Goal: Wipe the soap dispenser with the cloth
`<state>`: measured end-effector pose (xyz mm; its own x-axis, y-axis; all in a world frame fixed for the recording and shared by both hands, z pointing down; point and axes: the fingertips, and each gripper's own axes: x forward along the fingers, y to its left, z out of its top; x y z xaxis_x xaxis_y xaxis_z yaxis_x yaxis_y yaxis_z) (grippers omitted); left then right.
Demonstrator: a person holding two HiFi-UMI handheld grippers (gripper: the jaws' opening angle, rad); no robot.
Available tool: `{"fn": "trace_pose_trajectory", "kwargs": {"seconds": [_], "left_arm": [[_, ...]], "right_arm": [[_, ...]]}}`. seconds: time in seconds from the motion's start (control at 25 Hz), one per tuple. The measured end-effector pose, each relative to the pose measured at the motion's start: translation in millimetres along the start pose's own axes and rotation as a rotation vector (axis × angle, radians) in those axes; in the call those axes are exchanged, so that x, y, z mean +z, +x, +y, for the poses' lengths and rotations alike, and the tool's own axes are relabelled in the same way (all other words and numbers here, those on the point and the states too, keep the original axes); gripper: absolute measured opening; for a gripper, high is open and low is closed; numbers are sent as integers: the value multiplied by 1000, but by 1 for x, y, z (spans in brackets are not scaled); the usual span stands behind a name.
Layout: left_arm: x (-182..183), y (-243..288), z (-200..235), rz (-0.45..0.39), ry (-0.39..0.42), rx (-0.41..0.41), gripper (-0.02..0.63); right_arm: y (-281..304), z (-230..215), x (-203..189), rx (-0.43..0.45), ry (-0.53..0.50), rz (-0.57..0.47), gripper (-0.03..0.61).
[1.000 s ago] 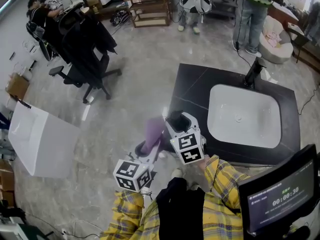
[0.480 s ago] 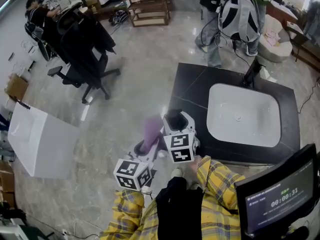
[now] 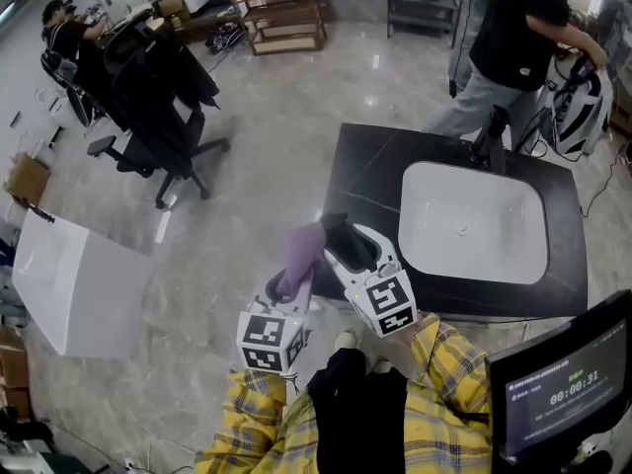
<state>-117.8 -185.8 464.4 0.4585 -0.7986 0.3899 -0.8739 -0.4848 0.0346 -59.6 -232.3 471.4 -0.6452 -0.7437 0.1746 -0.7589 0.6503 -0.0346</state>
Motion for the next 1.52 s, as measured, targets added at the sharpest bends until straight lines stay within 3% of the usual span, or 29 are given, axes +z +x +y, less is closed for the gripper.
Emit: {"fn": "trace_pose_trajectory", "kwargs": {"seconds": [0.16, 0.4, 0.72, 1.08, 1.52], "left_arm": [[-3, 4, -21, 55, 158, -11, 86], [-12, 34, -28, 210, 340, 24, 86], [-31, 51, -36, 338, 367, 10, 87], [-49, 55, -42, 457, 626, 22, 86], [-73, 58, -44, 646, 728, 9, 87]], "right_arm": [[-35, -26, 1, -83, 133, -64, 225], [-51, -55, 6, -171, 163, -80, 224], [-64, -67, 3, -211, 196, -71, 215], [-66, -67, 2, -209, 212, -64, 210], [-73, -63, -2, -199, 218, -48, 204]]}}
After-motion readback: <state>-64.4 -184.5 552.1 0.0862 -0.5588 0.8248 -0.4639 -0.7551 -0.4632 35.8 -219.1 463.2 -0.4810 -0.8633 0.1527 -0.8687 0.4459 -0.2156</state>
